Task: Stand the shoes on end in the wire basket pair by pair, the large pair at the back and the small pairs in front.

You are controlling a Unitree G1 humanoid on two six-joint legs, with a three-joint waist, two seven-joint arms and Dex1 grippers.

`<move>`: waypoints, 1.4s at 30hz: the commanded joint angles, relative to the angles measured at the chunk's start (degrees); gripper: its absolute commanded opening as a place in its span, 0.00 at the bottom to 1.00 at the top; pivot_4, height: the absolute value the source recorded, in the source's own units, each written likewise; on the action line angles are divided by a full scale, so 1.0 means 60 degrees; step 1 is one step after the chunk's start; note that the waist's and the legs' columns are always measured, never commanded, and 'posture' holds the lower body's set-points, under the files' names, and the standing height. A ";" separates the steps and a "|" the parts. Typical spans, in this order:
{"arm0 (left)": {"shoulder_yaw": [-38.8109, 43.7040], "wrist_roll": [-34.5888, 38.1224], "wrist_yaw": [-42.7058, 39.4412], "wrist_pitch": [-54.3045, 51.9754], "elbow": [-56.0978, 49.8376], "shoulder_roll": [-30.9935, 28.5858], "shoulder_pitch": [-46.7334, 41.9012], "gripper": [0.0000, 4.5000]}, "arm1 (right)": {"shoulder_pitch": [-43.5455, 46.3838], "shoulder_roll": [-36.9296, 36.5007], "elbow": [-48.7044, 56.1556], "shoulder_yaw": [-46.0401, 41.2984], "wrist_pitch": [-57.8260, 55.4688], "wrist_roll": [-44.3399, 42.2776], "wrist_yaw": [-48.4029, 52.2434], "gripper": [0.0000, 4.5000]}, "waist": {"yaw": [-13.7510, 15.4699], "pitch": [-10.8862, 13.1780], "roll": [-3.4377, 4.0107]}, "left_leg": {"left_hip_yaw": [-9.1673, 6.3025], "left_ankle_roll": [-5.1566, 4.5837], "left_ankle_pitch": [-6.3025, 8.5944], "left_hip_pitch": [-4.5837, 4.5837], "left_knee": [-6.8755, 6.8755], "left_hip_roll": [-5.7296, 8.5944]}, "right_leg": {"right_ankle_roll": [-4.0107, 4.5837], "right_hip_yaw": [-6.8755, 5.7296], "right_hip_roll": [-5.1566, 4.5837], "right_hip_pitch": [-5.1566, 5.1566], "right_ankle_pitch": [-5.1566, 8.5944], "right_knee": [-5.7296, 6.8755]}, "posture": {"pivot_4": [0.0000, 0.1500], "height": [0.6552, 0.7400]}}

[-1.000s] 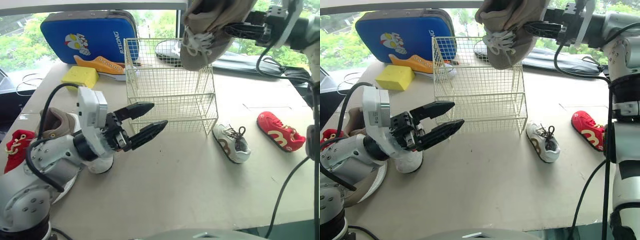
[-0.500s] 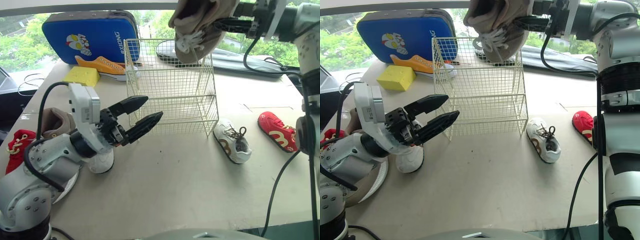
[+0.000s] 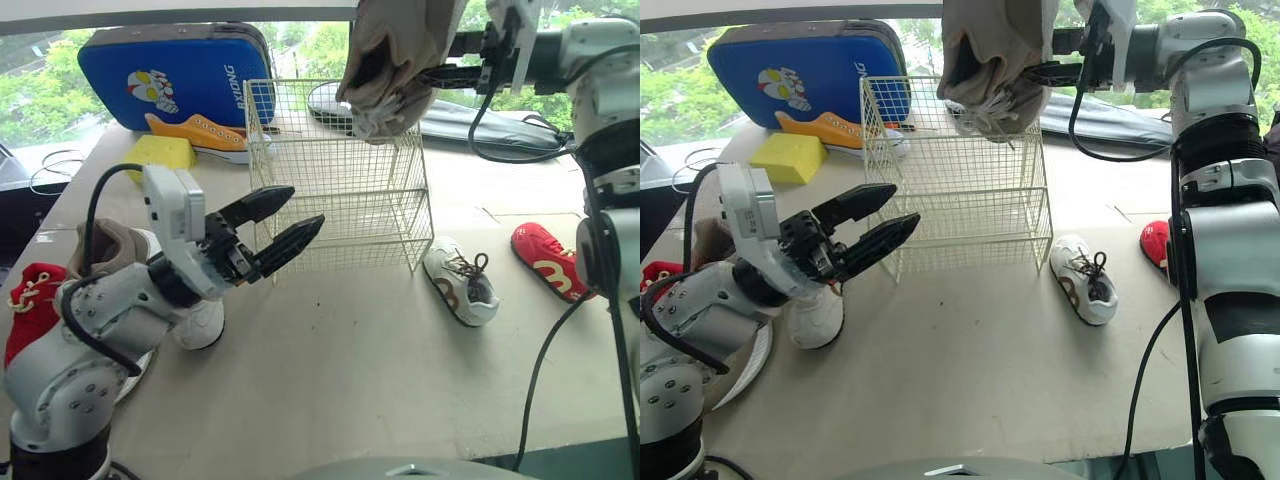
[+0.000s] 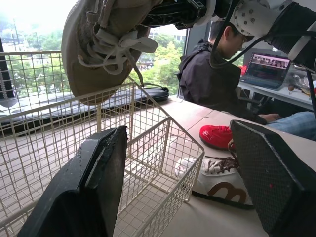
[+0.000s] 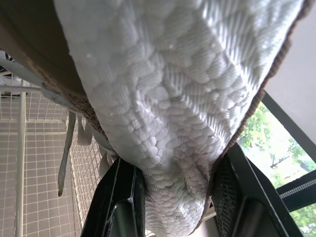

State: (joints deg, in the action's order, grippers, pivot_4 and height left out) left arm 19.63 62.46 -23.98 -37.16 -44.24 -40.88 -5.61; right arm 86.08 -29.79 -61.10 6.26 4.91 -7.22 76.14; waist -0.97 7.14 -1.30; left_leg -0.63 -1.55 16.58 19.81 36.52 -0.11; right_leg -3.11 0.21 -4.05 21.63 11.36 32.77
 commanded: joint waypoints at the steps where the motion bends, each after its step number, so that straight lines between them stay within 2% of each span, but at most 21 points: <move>1: 0.0126 -0.0172 -0.0053 0.0393 -0.0203 0.0096 0.0158 0.81 | 0.0245 0.0204 -0.0594 0.0205 -0.0402 0.0316 0.1256 0.21 | 0.0017 -0.0001 -0.0001 | -0.0002 0.0000 0.0000 0.0001 0.0000 -0.0002 | 0.0000 0.0000 -0.0001 0.0001 0.0000 -0.0002 | 1.00 1.00; 9: 0.0113 -0.0164 0.0079 0.0552 -0.0330 0.0218 0.0368 0.81 | 0.0881 0.0355 -0.1347 0.0272 -0.1660 0.0900 0.1916 0.21 | -0.0008 -0.0006 -0.0004 | 0.0002 0.0002 0.0002 -0.0001 -0.0021 -0.0006 | 0.0002 -0.0003 -0.0004 0.0001 0.0000 0.0006 | 1.00 1.00; 17: 0.0202 -0.0067 0.0098 0.0657 -0.0330 0.0259 0.0517 0.81 | 0.1138 0.0322 -0.1767 -0.0180 -0.2774 0.0880 0.1788 0.21 | -0.0001 -0.0007 -0.0005 | 0.0000 0.0003 0.0003 -0.0001 -0.0025 -0.0005 | 0.0003 -0.0004 -0.0008 0.0002 0.0001 0.0002 | 1.00 1.00; 21: 0.0152 -0.0095 0.0070 0.0695 -0.0331 0.0265 0.0569 0.81 | 0.1017 0.0345 -0.1894 -0.0074 -0.3070 0.1139 0.1847 0.21 | 0.0001 -0.0006 -0.0003 | 0.0001 0.0002 0.0003 0.0001 -0.0026 -0.0006 | 0.0003 -0.0004 -0.0008 0.0002 0.0001 0.0003 | 1.00 1.00; 26: -0.0013 -0.0158 -0.0047 0.0699 -0.0090 0.0253 0.0302 0.81 | 0.0493 0.0596 -0.2196 -0.0109 -0.3070 0.1421 0.1062 0.21 | 0.0001 -0.0011 -0.0012 | 0.0002 0.0002 0.0003 -0.0002 -0.0025 -0.0004 | 0.0003 -0.0005 -0.0007 0.0002 0.0001 0.0001 | 1.00 1.00; 29: 0.0016 -0.0094 -0.0155 0.0624 -0.0007 0.0164 0.0201 0.81 | 0.0245 0.0569 -0.2131 -0.0284 -0.2773 0.1335 0.1381 0.53 | 0.0007 -0.0010 -0.0008 | 0.0003 0.0002 0.0002 0.0000 -0.0022 0.0002 | 0.0003 -0.0003 -0.0010 0.0000 0.0000 0.0005 | 1.00 1.00; 31: 0.0085 -0.0044 -0.0206 0.0586 0.0056 0.0107 0.0171 0.81 | 0.0210 0.0517 -0.2044 -0.0474 -0.2649 0.1222 0.1511 0.78 | 0.0004 -0.0014 -0.0014 | 0.0003 0.0003 0.0002 -0.0003 -0.0020 0.0003 | 0.0003 -0.0003 -0.0006 -0.0003 0.0000 0.0006 | 1.00 1.00; 33: 0.0131 0.0015 -0.0244 0.0551 0.0136 0.0055 0.0140 0.81 | 0.0207 0.0395 -0.1870 -0.0794 -0.2260 0.1004 0.1460 0.98 | 0.0012 -0.0014 -0.0015 | 0.0002 0.0003 0.0002 -0.0006 -0.0013 0.0004 | 0.0003 -0.0005 -0.0005 -0.0002 0.0000 0.0003 | 1.00 1.00; 42: -0.0151 0.0065 -0.0407 0.0416 0.0563 -0.0039 -0.0308 0.81 | 0.0141 -0.0359 -0.1133 -0.2145 -0.1401 0.0111 0.0384 0.99 | 0.0021 -0.0005 -0.0004 | 0.0000 0.0001 0.0000 0.0005 -0.0002 0.0008 | 0.0002 -0.0004 -0.0004 -0.0001 0.0000 0.0009 | 1.00 1.00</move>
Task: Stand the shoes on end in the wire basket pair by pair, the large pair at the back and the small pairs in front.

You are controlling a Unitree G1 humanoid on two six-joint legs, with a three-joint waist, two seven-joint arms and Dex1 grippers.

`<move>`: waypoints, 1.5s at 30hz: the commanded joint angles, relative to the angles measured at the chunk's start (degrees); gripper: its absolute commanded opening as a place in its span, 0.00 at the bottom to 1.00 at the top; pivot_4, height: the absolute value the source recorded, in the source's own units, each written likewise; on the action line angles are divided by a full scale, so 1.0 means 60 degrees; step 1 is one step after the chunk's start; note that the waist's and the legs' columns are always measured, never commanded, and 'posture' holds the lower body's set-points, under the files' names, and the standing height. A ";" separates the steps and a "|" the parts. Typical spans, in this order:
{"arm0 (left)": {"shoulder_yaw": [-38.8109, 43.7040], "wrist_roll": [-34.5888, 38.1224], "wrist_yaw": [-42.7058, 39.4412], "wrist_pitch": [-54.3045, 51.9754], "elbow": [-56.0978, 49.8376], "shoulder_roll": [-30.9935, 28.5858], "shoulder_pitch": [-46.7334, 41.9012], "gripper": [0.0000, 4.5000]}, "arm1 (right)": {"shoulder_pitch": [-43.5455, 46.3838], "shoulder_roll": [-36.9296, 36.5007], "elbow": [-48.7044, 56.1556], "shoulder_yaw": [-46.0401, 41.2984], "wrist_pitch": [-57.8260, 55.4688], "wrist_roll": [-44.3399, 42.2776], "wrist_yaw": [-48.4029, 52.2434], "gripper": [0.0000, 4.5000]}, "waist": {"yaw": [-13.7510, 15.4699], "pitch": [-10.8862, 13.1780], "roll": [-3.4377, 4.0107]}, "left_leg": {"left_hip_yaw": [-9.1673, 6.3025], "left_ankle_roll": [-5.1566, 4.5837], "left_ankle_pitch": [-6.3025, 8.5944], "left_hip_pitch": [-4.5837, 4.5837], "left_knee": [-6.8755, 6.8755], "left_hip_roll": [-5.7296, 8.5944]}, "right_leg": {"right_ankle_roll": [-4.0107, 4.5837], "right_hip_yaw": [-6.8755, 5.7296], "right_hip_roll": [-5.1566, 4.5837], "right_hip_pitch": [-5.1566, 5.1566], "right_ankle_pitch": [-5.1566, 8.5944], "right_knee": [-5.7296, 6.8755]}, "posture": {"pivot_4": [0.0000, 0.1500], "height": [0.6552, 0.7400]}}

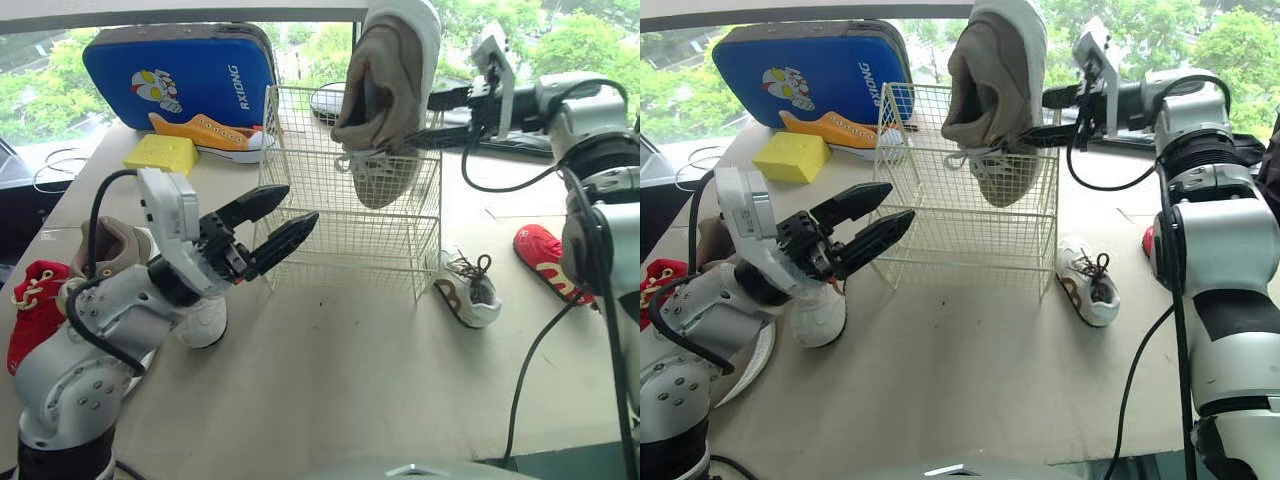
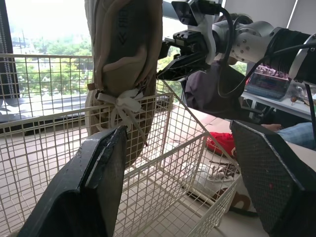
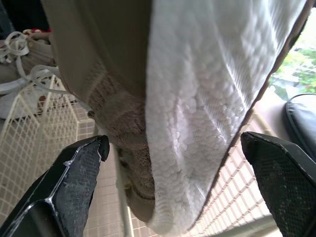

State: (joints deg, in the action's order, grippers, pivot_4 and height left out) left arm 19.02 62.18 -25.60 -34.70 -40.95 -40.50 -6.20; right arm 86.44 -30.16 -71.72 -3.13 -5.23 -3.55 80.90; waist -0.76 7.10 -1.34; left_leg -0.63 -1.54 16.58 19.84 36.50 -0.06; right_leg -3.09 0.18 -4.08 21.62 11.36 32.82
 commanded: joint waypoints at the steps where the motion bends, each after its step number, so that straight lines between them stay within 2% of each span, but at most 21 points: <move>1: -0.0085 0.0108 -0.0149 -0.0018 0.0077 -0.0103 -0.0281 0.81 | 0.0015 -0.0363 0.0807 -0.0685 0.0400 -0.0560 -0.0694 0.99 | -0.0024 0.0001 0.0002 | 0.0004 0.0000 0.0000 0.0000 -0.0006 0.0000 | 0.0000 0.0001 0.0000 0.0000 0.0000 0.0000 | 1.00 1.00; 6: -0.0351 0.0079 -0.0111 -0.0133 0.0307 -0.0020 -0.0629 0.81 | -0.0792 -0.0731 0.2318 -0.0868 0.0315 -0.0834 -0.1193 0.99 | -0.0043 0.0000 0.0000 | 0.0013 0.0001 0.0000 -0.0003 -0.0010 -0.0005 | -0.0002 0.0002 0.0003 0.0001 -0.0001 -0.0001 | 1.00 1.00; 8: -0.0421 0.0026 -0.0136 -0.0177 0.0350 -0.0008 -0.0685 0.81 | -0.1664 -0.0946 0.4020 -0.0889 -0.0336 -0.1192 -0.0981 0.99 | -0.0017 -0.0004 -0.0006 | 0.0011 0.0000 0.0000 -0.0004 -0.0009 -0.0010 | -0.0002 0.0002 0.0001 0.0000 -0.0001 -0.0003 | 1.00 1.00; 11: -0.0421 0.0007 -0.0184 -0.0243 0.0371 -0.0094 -0.0688 0.81 | -0.3685 -0.1357 0.7893 -0.0947 -0.2093 -0.2145 -0.0814 0.99 | 0.0064 -0.0006 -0.0008 | -0.0003 -0.0002 0.0001 0.0000 -0.0007 -0.0012 | -0.0001 -0.0003 -0.0004 -0.0007 0.0000 -0.0002 | 1.00 1.00; 15: -0.0304 -0.0070 -0.0308 -0.0261 0.0513 -0.0226 -0.0607 0.81 | -0.6538 -0.1582 1.1909 -0.1253 -0.3437 -0.2749 -0.1996 0.99 | 0.0085 -0.0012 -0.0014 | -0.0018 -0.0005 0.0003 0.0004 -0.0007 -0.0018 | -0.0002 -0.0016 -0.0008 -0.0010 -0.0001 0.0002 | 1.00 1.00; 17: -0.0283 -0.0071 -0.0245 -0.0266 0.0601 -0.0183 -0.0603 0.81 | -0.7524 -0.1334 1.3410 -0.1629 -0.4564 -0.3160 -0.3179 0.99 | 0.0090 -0.0016 -0.0022 | -0.0005 -0.0005 0.0003 0.0003 -0.0004 -0.0018 | -0.0003 -0.0012 -0.0013 -0.0008 -0.0001 -0.0007 | 1.00 1.00; 23: -0.0137 -0.0004 -0.0113 -0.0312 0.0524 -0.0121 -0.0238 0.81 | -0.8864 -0.0682 1.6240 -0.1870 -0.6783 -0.4509 -0.5315 0.99 | 0.0037 -0.0017 -0.0012 | 0.0006 -0.0026 0.0014 -0.0015 0.0001 -0.0024 | -0.0003 -0.0005 -0.0014 -0.0004 0.0000 -0.0006 | 1.00 1.00; 26: 0.0218 0.0123 -0.0025 -0.0360 0.0505 -0.0219 0.0092 0.81 | -0.9190 0.0028 1.7107 -0.1598 -0.7370 -0.4844 -0.6497 0.99 | 0.0009 -0.0026 -0.0038 | 0.0003 -0.0024 0.0015 -0.0015 -0.0006 -0.0051 | -0.0004 -0.0015 0.0007 -0.0001 0.0001 -0.0007 | 1.00 1.00; 29: 0.0739 0.0155 0.0040 -0.0310 0.0541 -0.0240 0.0487 0.81 | -0.9934 -0.0086 1.7986 -0.0954 -0.7153 -0.4906 -0.6418 0.99 | 0.0079 -0.0021 -0.0029 | 0.0002 -0.0026 0.0015 -0.0011 -0.0005 -0.0043 | -0.0003 -0.0019 -0.0001 0.0005 0.0002 -0.0010 | 1.00 1.00; 32: 0.1690 0.0609 0.0306 -0.0420 0.0762 -0.0221 0.1014 0.81 | -1.0645 -0.0541 1.8456 -0.0203 -0.5992 -0.4565 -0.5585 0.99 | 0.0119 -0.0021 -0.0029 | 0.0000 -0.0029 0.0017 -0.0007 -0.0005 -0.0040 | -0.0003 -0.0023 -0.0006 0.0007 0.0002 -0.0021 | 1.00 1.00; 35: 0.2283 0.0719 0.0228 -0.0505 0.0973 -0.0387 0.1423 0.81 | -1.0662 -0.0427 1.8049 0.0040 -0.5169 -0.4339 -0.5618 0.99 | 0.0099 -0.0020 -0.0032 | 0.0003 -0.0034 0.0020 -0.0010 -0.0004 -0.0038 | -0.0006 -0.0022 -0.0009 0.0006 0.0004 -0.0026 | 1.00 1.00; 39: 0.2752 0.0930 0.0231 -0.0721 0.1054 -0.0564 0.1809 0.81 | -1.0491 -0.0397 1.7867 0.0305 -0.4973 -0.4815 -0.5251 0.99 | 0.0088 -0.0020 -0.0034 | 0.0001 -0.0033 0.0019 -0.0015 -0.0003 -0.0042 | -0.0008 -0.0026 -0.0001 0.0007 0.0005 -0.0016 | 1.00 1.00; 43: 0.3440 0.1273 0.0959 -0.0922 0.1379 -0.0480 0.2121 0.81 | -1.0477 -0.0551 1.7917 0.0635 -0.4547 -0.5002 -0.4595 0.99 | 0.0086 -0.0020 -0.0034 | -0.0006 -0.0033 0.0020 -0.0013 -0.0007 -0.0045 | -0.0007 -0.0032 -0.0002 0.0009 0.0005 -0.0019 | 1.00 1.00; 45: 0.4116 0.1468 0.1778 -0.1407 0.1524 -0.0663 0.2581 0.81 | -1.0352 -0.0579 1.7902 0.0659 -0.4038 -0.5125 -0.4118 0.99 | 0.0085 -0.0018 -0.0036 | -0.0008 -0.0033 0.0020 -0.0012 -0.0008 -0.0046 | -0.0007 -0.0034 -0.0004 0.0009 0.0005 -0.0021 | 1.00 1.00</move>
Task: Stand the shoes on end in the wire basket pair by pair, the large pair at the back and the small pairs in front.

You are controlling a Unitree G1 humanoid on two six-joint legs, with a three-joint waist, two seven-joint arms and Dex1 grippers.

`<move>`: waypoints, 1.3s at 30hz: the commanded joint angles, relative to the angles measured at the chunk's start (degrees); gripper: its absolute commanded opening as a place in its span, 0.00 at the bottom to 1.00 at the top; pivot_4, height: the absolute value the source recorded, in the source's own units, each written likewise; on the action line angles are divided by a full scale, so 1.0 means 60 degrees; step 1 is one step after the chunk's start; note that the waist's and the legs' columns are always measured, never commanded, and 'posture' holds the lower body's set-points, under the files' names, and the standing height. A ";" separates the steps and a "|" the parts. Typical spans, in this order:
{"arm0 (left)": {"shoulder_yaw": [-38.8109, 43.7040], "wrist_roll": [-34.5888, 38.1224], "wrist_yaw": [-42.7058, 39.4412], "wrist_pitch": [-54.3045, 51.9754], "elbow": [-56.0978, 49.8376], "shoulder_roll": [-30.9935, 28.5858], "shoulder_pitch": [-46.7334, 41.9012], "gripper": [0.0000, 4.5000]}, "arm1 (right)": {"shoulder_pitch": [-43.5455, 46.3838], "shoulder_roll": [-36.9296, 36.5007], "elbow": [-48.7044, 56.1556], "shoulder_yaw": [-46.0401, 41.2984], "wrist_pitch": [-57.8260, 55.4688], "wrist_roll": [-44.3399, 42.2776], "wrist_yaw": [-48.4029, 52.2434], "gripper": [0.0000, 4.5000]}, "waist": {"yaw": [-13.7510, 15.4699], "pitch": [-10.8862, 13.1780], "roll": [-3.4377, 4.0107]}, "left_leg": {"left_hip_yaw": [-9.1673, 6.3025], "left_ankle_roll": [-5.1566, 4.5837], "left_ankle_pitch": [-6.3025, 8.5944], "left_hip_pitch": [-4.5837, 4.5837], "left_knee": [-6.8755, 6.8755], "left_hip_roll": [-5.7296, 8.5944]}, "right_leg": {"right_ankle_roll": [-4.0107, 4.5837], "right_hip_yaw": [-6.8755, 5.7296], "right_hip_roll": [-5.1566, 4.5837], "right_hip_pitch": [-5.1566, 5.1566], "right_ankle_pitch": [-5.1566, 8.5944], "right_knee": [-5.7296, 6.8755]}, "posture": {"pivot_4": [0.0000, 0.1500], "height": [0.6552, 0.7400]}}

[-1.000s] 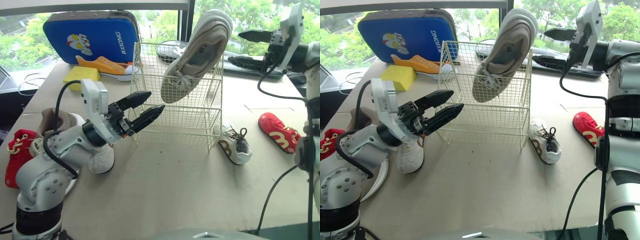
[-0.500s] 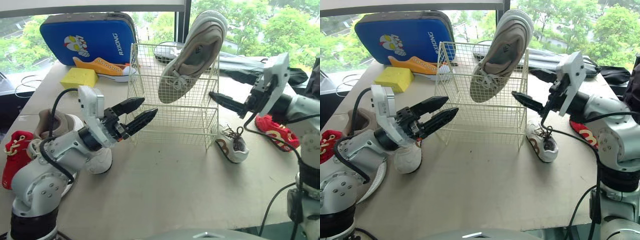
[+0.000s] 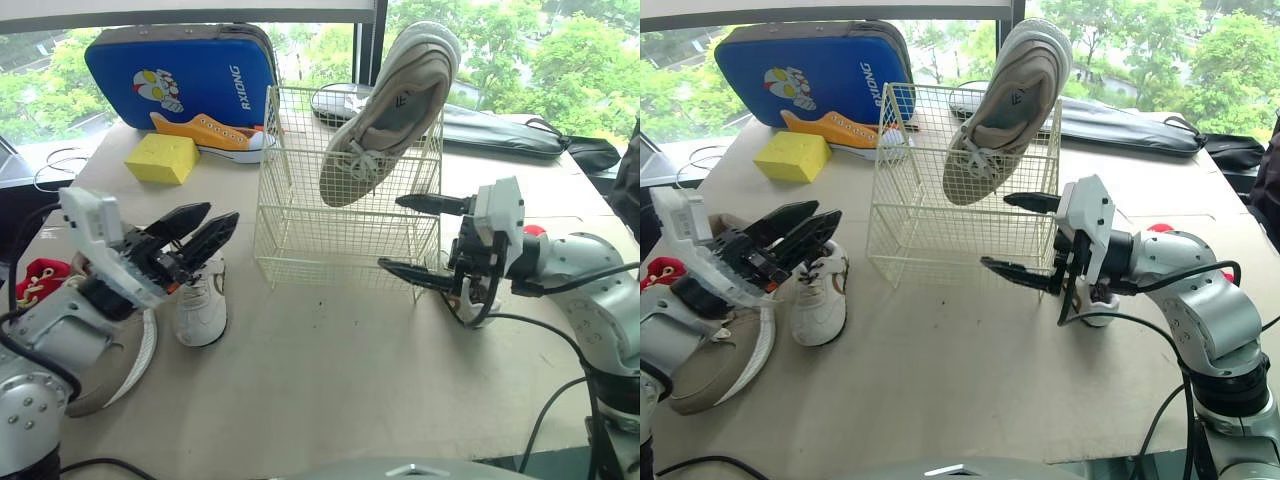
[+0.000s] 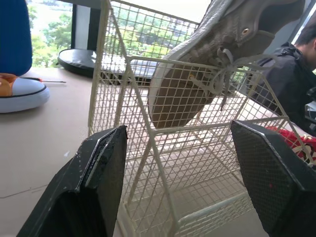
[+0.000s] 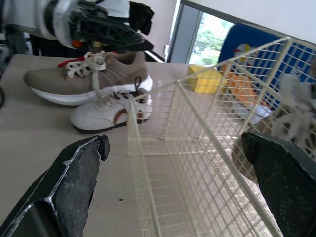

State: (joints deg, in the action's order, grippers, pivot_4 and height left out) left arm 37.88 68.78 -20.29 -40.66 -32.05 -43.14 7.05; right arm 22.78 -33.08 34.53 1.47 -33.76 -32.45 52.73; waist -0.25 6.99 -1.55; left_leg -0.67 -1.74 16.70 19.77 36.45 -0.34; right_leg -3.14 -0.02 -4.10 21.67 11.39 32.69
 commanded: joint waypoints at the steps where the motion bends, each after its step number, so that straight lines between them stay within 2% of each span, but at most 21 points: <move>1: 0.1477 0.0459 0.1163 -0.0762 0.0134 -0.0388 0.0794 0.81 | 0.0377 -0.0154 0.0088 -0.0159 0.0991 -0.0436 0.0966 0.99 | -0.0004 0.0001 -0.0003 | 0.0000 0.0000 0.0000 0.0000 0.0000 0.0000 | 0.0000 0.0000 -0.0002 0.0000 0.0000 -0.0001 | 1.00 1.00; 4: 0.2762 0.0437 0.1057 -0.1535 0.0543 -0.0948 0.1942 0.81 | 0.0752 -0.0163 -0.0286 -0.0096 0.1233 -0.0592 0.1339 0.99 | -0.0097 0.0011 -0.0018 | 0.0004 0.0000 0.0001 -0.0006 -0.0004 -0.0009 | -0.0001 -0.0002 -0.0003 0.0001 0.0000 0.0002 | 1.00 1.00; 6: 0.3798 0.0832 0.0846 -0.2164 0.0980 -0.1277 0.2652 0.81 | 0.0872 -0.0150 -0.0495 0.0039 0.1313 -0.0686 0.1566 0.99 | -0.0084 0.0016 -0.0027 | -0.0001 0.0002 0.0001 -0.0006 -0.0005 -0.0018 | -0.0001 -0.0020 -0.0003 0.0004 0.0000 0.0004 | 1.00 1.00; 7: 0.4277 0.1051 0.0651 -0.2528 0.1280 -0.1425 0.3018 0.81 | 0.0922 -0.0097 -0.0616 0.0148 0.1402 -0.0647 0.1624 0.99 | -0.0080 0.0016 -0.0027 | -0.0004 0.0004 0.0002 -0.0005 -0.0006 -0.0020 | -0.0001 -0.0026 -0.0004 0.0007 0.0001 0.0005 | 1.00 1.00; 9: 0.5110 0.0620 -0.0309 -0.2951 0.2035 -0.1722 0.3969 0.81 | 0.1037 0.0121 -0.0834 0.0406 0.1508 -0.0647 0.1699 0.99 | -0.0054 0.0019 -0.0020 | -0.0006 0.0005 0.0003 -0.0005 -0.0010 -0.0023 | -0.0003 -0.0036 -0.0009 0.0010 0.0003 0.0005 | 1.00 1.00; 11: 0.5676 0.0755 -0.0912 -0.3523 0.3190 -0.2151 0.4280 0.81 | 0.1146 0.0304 -0.1036 0.0671 0.1651 -0.0532 0.1765 0.99 | -0.0045 0.0020 -0.0022 | -0.0001 0.0007 0.0004 -0.0004 -0.0013 -0.0016 | -0.0004 -0.0049 -0.0028 0.0014 0.0005 0.0006 | 1.00 1.00; 14: 0.5739 0.0409 -0.2004 -0.3933 0.4449 -0.2892 0.4375 0.81 | 0.1282 0.0414 -0.1224 0.0880 0.1781 -0.0463 0.1882 0.99 | 0.0013 0.0021 -0.0021 | -0.0005 0.0042 0.0023 0.0001 -0.0014 -0.0010 | -0.0028 -0.0084 -0.0053 0.0020 0.0023 0.0012 | 1.00 1.00; 19: 0.3378 -0.1485 -0.3786 -0.3196 0.6738 -0.4342 0.3395 0.81 | 0.1156 0.0221 -0.1243 0.0856 0.1905 -0.0436 0.2042 0.99 | 0.0094 0.0021 -0.0019 | 0.0009 0.0049 0.0027 0.0001 -0.0017 0.0001 | -0.0016 -0.0133 -0.0089 0.0027 0.0016 0.0013 | 1.00 1.00; 24: 0.0379 -0.3389 -0.5611 -0.1898 0.9460 -0.5070 0.1504 0.81 | 0.0974 -0.0006 -0.0708 0.0583 0.1581 -0.0633 0.1584 0.99 | 0.0080 0.0021 -0.0024 | 0.0052 0.0050 0.0025 0.0007 -0.0043 0.0000 | 0.0004 -0.0162 -0.0103 0.0060 0.0003 0.0014 | 1.00 1.00; 29: -0.2254 -0.5023 -0.7594 -0.1200 1.1837 -0.5283 -0.0943 0.81 | 0.0717 -0.0337 -0.0354 0.0352 0.1426 -0.0715 0.1298 0.99 | 0.0065 0.0021 -0.0026 | 0.0068 0.0044 0.0022 0.0015 -0.0047 -0.0012 | 0.0004 -0.0274 -0.0146 0.0075 0.0003 0.0017 | 1.00 1.00; 32: -0.3598 -0.5902 -0.8783 -0.0985 1.2734 -0.5147 -0.2278 0.81 | 0.0624 -0.0497 -0.0112 0.0242 0.1310 -0.0829 0.1103 0.99 | 0.0167 0.0018 -0.0022 | 0.0072 0.0042 0.0021 0.0012 -0.0045 -0.0010 | 0.0002 -0.0301 -0.0163 0.0075 0.0002 0.0024 | 1.00 1.00; 35: -0.4679 -0.6839 -0.9307 -0.0763 1.3469 -0.4727 -0.3371 0.81 | 0.0519 -0.0721 0.0112 -0.0032 0.1138 -0.1036 0.0959 0.99 | 0.0218 0.0007 -0.0003 | 0.0068 0.0018 0.0008 0.0016 -0.0039 -0.0009 | 0.0002 -0.0309 -0.0172 0.0073 0.0002 0.0029 | 1.00 1.00; 36: -0.4941 -0.7158 -0.9349 -0.0524 1.3685 -0.4522 -0.3581 0.70 | 0.0489 -0.0774 0.0177 -0.0087 0.1089 -0.1069 0.0908 1.00 | 0.0234 0.0001 0.0008 | 0.0070 0.0009 0.0004 0.0016 -0.0039 -0.0008 | 0.0002 -0.0308 -0.0181 0.0073 0.0002 0.0027 | 1.00 1.00; 37: -0.5102 -0.7307 -0.9377 -0.0534 1.3716 -0.4355 -0.3744 0.69 | 0.0429 -0.0841 0.0226 -0.0146 0.1073 -0.1094 0.0886 1.00 | 0.0266 -0.0013 0.0033 | 0.0069 0.0005 0.0004 0.0018 -0.0038 -0.0003 | 0.0002 -0.0310 -0.0196 0.0072 0.0002 0.0027 | 1.00 1.00; 39: -0.5071 -0.7478 -0.9604 -0.0341 1.4236 -0.3990 -0.4111 0.52 | 0.0333 -0.0978 0.0361 -0.0130 0.1005 -0.1057 0.0768 1.00 | 0.0365 -0.0049 0.0093 | 0.0074 -0.0008 0.0008 0.0021 -0.0038 0.0019 | 0.0003 -0.0317 -0.0228 0.0070 0.0002 0.0026 | 1.00 1.00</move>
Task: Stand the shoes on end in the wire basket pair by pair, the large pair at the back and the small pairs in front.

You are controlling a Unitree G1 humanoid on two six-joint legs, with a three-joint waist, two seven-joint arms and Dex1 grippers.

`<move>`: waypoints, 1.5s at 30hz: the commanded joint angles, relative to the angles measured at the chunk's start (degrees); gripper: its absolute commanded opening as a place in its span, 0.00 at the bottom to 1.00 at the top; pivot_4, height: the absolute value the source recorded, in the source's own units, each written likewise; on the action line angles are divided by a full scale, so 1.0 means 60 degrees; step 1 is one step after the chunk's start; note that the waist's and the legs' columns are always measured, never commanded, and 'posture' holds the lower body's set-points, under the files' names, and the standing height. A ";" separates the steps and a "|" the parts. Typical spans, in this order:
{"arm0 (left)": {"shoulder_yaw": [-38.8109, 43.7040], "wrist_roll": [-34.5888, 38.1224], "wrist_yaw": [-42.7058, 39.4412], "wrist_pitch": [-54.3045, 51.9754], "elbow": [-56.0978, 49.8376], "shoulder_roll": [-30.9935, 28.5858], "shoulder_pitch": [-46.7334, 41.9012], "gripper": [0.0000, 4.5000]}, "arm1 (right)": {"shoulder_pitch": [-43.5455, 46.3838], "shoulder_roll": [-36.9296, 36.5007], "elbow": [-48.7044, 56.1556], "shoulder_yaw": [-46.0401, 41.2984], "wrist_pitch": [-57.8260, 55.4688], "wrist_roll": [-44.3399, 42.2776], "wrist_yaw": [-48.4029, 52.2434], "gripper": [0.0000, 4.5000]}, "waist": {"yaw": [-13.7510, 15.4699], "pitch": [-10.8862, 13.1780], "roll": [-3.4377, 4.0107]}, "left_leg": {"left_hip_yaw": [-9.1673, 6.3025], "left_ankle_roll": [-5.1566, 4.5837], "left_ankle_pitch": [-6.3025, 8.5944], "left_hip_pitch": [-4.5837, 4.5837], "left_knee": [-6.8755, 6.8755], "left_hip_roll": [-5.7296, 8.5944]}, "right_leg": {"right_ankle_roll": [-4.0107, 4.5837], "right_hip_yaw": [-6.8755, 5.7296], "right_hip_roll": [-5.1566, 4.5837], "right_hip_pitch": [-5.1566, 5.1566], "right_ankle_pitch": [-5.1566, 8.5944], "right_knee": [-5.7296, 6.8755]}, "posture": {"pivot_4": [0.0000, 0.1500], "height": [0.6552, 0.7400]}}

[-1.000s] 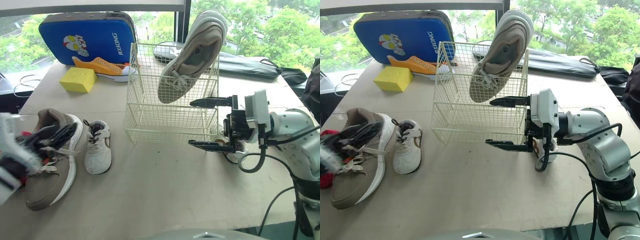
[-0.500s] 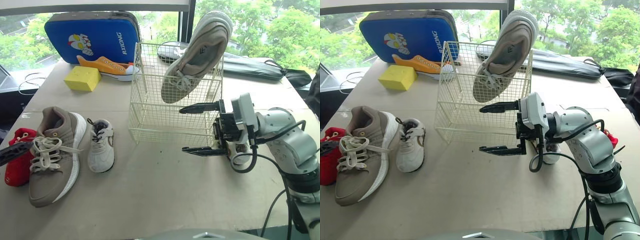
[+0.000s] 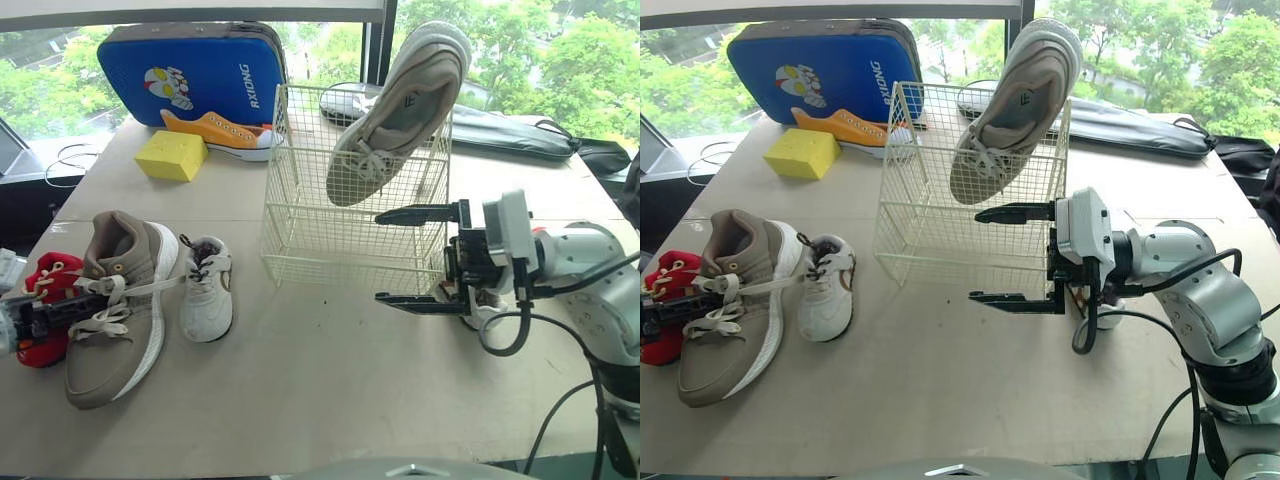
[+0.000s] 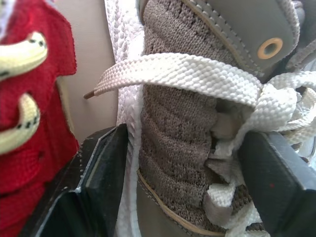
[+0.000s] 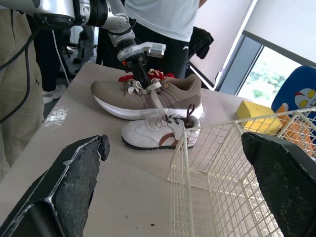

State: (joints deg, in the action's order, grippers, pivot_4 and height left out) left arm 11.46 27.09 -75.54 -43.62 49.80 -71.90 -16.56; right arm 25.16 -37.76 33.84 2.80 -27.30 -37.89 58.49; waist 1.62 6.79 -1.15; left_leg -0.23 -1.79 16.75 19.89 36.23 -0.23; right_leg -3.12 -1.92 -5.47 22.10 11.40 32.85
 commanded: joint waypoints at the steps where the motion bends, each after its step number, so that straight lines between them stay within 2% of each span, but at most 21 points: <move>1: -0.0503 -0.0511 -0.0474 0.0152 0.0806 0.0941 -0.0320 0.44 | -0.0114 -0.0270 0.0548 -0.0373 -0.0117 -0.0173 -0.0255 1.00 | 0.0123 -0.0029 0.0053 | 0.0003 -0.0007 0.0002 0.0000 0.0003 0.0010 | 0.0000 -0.0002 -0.0012 -0.0002 0.0000 0.0001 | 1.00 1.00; 2: -0.0270 -0.0405 -0.0623 0.0068 0.0899 0.1001 -0.0350 0.33 | -0.0175 -0.0324 0.0627 -0.0405 -0.0157 -0.0210 -0.0321 1.00 | 0.0139 -0.0035 0.0062 | 0.0008 -0.0016 0.0006 0.0003 0.0006 0.0017 | -0.0002 -0.0007 -0.0024 -0.0002 0.0001 0.0000 | 1.00 1.00; 3: 0.0066 -0.0203 -0.0728 -0.0018 0.0814 0.1000 -0.0251 0.32 | -0.0226 -0.0359 0.0689 -0.0445 -0.0189 -0.0258 -0.0389 1.00 | 0.0151 -0.0037 0.0062 | 0.0008 -0.0022 0.0009 0.0007 0.0010 0.0019 | -0.0004 -0.0014 -0.0033 -0.0003 0.0002 0.0000 | 1.00 1.00; 5: 0.0824 0.0323 -0.0950 -0.0460 0.0275 0.0908 0.0207 0.20 | -0.0328 -0.0377 0.0767 -0.0525 -0.0246 -0.0368 -0.0505 1.00 | 0.0144 -0.0038 0.0059 | 0.0014 -0.0036 0.0016 0.0014 0.0017 0.0021 | -0.0013 -0.0059 -0.0073 -0.0005 0.0008 -0.0003 | 1.00 1.00; 7: 0.1962 0.1088 -0.0970 -0.1256 -0.0977 0.0828 0.1119 0.18 | -0.0424 -0.0423 0.0752 -0.0579 -0.0212 -0.0391 -0.0514 1.00 | 0.0098 -0.0031 0.0037 | 0.0018 -0.0055 0.0028 0.0023 0.0031 0.0021 | -0.0020 -0.0093 -0.0096 -0.0004 0.0012 -0.0008 | 1.00 1.00; 9: 0.3758 0.2084 -0.0638 -0.2535 -0.3136 0.1005 0.2513 0.18 | -0.0487 -0.0461 0.0685 -0.0636 -0.0150 -0.0383 -0.0546 1.00 | -0.0022 -0.0005 -0.0017 | 0.0021 -0.0070 0.0038 0.0046 0.0036 0.0015 | -0.0001 -0.0106 -0.0141 0.0011 0.0000 -0.0018 | 1.00 1.00; 11: 0.5636 0.2860 0.0170 -0.3671 -0.5203 0.1587 0.3515 0.17 | -0.0559 -0.0486 0.0615 -0.0711 -0.0086 -0.0388 -0.0573 1.00 | -0.0108 0.0001 -0.0077 | 0.0012 -0.0073 0.0043 0.0083 0.0041 0.0013 | -0.0001 -0.0132 -0.0173 0.0038 -0.0002 -0.0020 | 1.00 1.00; 13: 0.7255 0.3696 0.1262 -0.4752 -0.6969 0.2379 0.3767 0.17 | -0.0678 -0.0501 0.0576 -0.0789 0.0001 -0.0380 -0.0545 1.00 | -0.0155 -0.0008 -0.0148 | -0.0015 -0.0063 0.0040 0.0137 0.0048 0.0008 | -0.0001 -0.0167 -0.0186 0.0078 -0.0006 -0.0019 | 1.00 1.00; 15: 0.8496 0.4665 0.2531 -0.5801 -0.8298 0.2992 0.3173 0.17 | -0.0740 -0.0471 0.0587 -0.0825 0.0040 -0.0382 -0.0568 1.00 | -0.0131 -0.0006 -0.0171 | -0.0044 -0.0013 0.0015 0.0141 0.0051 0.0003 | -0.0002 -0.0223 -0.0193 0.0076 -0.0007 -0.0017 | 1.00 1.00; 17: 0.9021 0.6143 0.4371 -0.6609 -0.9313 0.3575 0.1447 0.17 | -0.0872 -0.0412 0.0575 -0.0911 0.0167 -0.0372 -0.0564 1.00 | -0.0042 -0.0004 -0.0173 | -0.0087 -0.0003 0.0008 0.0143 0.0050 0.0003 | -0.0003 -0.0269 -0.0192 0.0066 -0.0006 -0.0012 | 1.00 1.00; 19: 0.8796 0.7678 0.6191 -0.6889 -0.9567 0.4084 -0.0300 0.17 | -0.0872 -0.0313 0.0561 -0.0819 0.0226 -0.0267 -0.0675 1.00 | 0.0073 -0.0002 -0.0170 | -0.0151 0.0056 0.0013 0.0136 0.0051 0.0005 | -0.0006 -0.0341 -0.0180 0.0035 -0.0006 -0.0011 | 1.00 1.00; 21: 0.7919 0.8183 0.7750 -0.6429 -0.9891 0.4713 -0.1712 0.17 | -0.0786 -0.0245 0.0583 -0.0689 0.0215 -0.0159 -0.0829 1.00 | 0.0076 0.0008 -0.0153 | -0.0198 0.0071 0.0003 0.0114 0.0054 0.0013 | -0.0020 -0.0359 -0.0111 -0.0004 -0.0002 -0.0008 | 1.00 1.00; 23: 0.6810 0.7521 0.9394 -0.5228 -1.0033 0.5654 -0.3473 0.17 | -0.0837 -0.0313 0.0653 -0.0822 0.0208 -0.0161 -0.0917 1.00 | 0.0108 0.0028 -0.0138 | -0.0220 0.0078 -0.0001 0.0053 0.0058 0.0020 | -0.0042 -0.0357 -0.0094 -0.0084 0.0013 -0.0004 | 1.00 1.00; 26: 0.5197 0.6065 1.0664 -0.3387 -0.9950 0.6651 -0.5536 0.17 | -0.1000 -0.0415 0.0843 -0.1023 0.0167 -0.0083 -0.1165 1.00 | 0.0130 0.0052 -0.0191 | -0.0249 0.0121 -0.0073 0.0052 0.0062 0.0032 | -0.0040 -0.0342 -0.0062 -0.0094 -0.0027 0.0003 | 1.00 1.00; 29: 0.4005 0.4472 1.1393 -0.1658 -0.9143 0.7319 -0.6957 0.17 | -0.1110 -0.0451 0.1101 -0.1152 0.0081 -0.0038 -0.1567 1.00 | -0.0032 0.0060 -0.0209 | -0.0266 0.0135 -0.0086 0.0102 0.0057 0.0071 | -0.0030 -0.0311 -0.0030 -0.0076 -0.0037 -0.0005 | 1.00 1.00; 30: 0.3176 0.3577 1.1028 -0.0654 -0.8817 0.7442 -0.7298 0.17 | -0.1179 -0.0461 0.1258 -0.1243 0.0007 -0.0083 -0.1770 1.00 | -0.0067 0.0060 -0.0208 | -0.0260 0.0134 -0.0087 0.0099 0.0053 0.0074 | -0.0030 -0.0303 -0.0031 -0.0077 -0.0038 -0.0006 | 1.00 1.00; 32: 0.2303 0.2615 1.0889 0.0571 -0.8081 0.7941 -0.7919 0.17 | -0.1336 -0.0515 0.1528 -0.1381 -0.0070 -0.0075 -0.2067 1.00 | -0.0092 0.0062 -0.0202 | -0.0264 0.0134 -0.0087 0.0104 0.0043 0.0082 | -0.0031 -0.0306 -0.0031 -0.0080 -0.0037 -0.0020 | 1.00 1.00; 35: 0.0534 0.0447 0.9740 0.3504 -0.7132 0.8258 -0.8057 0.17 | -0.1523 -0.0620 0.1851 -0.1603 -0.0200 -0.0070 -0.2471 1.00 | -0.0100 0.0062 -0.0186 | -0.0255 0.0135 -0.0088 0.0102 0.0027 0.0087 | -0.0034 -0.0313 -0.0028 -0.0089 -0.0036 -0.0031 | 1.00 1.00; 39: -0.0911 -0.1467 0.8619 0.7133 -0.6112 0.8823 -0.7968 0.17 | -0.1805 -0.0761 0.2217 -0.2047 -0.0347 -0.0145 -0.2978 1.00 | -0.0078 0.0067 -0.0185 | -0.0236 0.0141 -0.0092 0.0121 0.0048 0.0083 | -0.0041 -0.0322 -0.0023 -0.0092 -0.0033 -0.0081 | 1.00 1.00; 43: -0.1697 -0.3256 0.8629 1.0484 -0.4857 0.8982 -0.7412 0.17 | -0.2086 -0.0790 0.2452 -0.2292 -0.0487 -0.0148 -0.3421 1.00 | -0.0082 0.0064 -0.0173 | -0.0226 0.0138 -0.0092 0.0123 0.0048 0.0079 | -0.0060 -0.0306 -0.0020 -0.0097 -0.0046 -0.0107 | 1.00 1.00; 45: -0.1916 -0.3892 0.8802 1.1415 -0.4165 0.8928 -0.7161 0.17 | -0.2186 -0.0803 0.2534 -0.2353 -0.0482 -0.0113 -0.3560 1.00 | -0.0086 0.0059 -0.0164 | -0.0229 0.0135 -0.0092 0.0119 0.0051 0.0073 | -0.0063 -0.0303 -0.0019 -0.0096 -0.0049 -0.0103 | 1.00 1.00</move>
State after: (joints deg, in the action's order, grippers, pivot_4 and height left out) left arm 0.01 6.89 -23.93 18.47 22.46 -17.77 -59.85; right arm 12.00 -42.07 46.88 -9.32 -30.59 -38.33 38.35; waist 1.10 7.15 -2.14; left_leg -1.61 -0.99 16.19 20.60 36.54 0.21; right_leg -3.50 -3.74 -5.58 21.52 11.10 32.27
